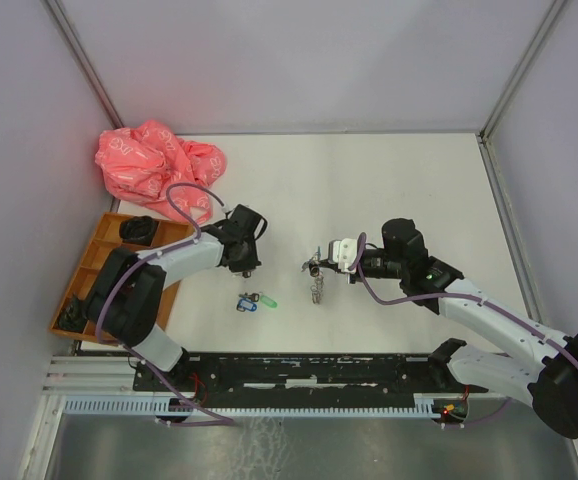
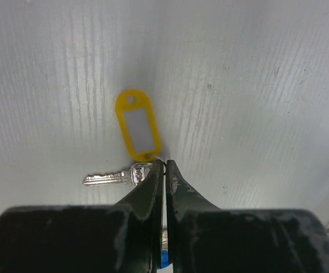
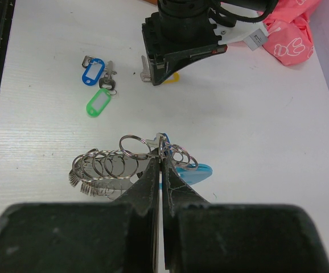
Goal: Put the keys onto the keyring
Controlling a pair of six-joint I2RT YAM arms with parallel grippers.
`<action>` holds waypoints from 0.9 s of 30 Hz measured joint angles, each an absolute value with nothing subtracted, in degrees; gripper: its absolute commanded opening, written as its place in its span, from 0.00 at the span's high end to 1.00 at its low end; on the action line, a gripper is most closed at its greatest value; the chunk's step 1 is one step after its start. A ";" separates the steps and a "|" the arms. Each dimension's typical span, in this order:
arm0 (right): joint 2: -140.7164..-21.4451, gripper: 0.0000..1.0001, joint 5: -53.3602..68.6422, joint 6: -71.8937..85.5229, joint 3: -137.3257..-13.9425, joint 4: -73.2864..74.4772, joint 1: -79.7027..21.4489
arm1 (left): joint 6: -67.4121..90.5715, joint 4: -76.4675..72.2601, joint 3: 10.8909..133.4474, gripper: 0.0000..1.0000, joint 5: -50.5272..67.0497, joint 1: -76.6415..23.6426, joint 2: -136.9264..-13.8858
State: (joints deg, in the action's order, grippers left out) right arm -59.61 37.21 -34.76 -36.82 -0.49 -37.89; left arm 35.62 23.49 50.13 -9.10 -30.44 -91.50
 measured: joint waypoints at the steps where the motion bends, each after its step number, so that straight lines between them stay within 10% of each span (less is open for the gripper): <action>1: -59.61 0.99 37.21 -34.76 -36.82 -0.49 -37.89 | 35.59 23.51 49.89 0.97 -9.15 -30.28 -91.07; 27: -59.55 0.99 37.21 -34.76 -36.82 -0.45 -37.87 | 35.79 11.88 39.62 0.97 3.42 -29.98 -79.81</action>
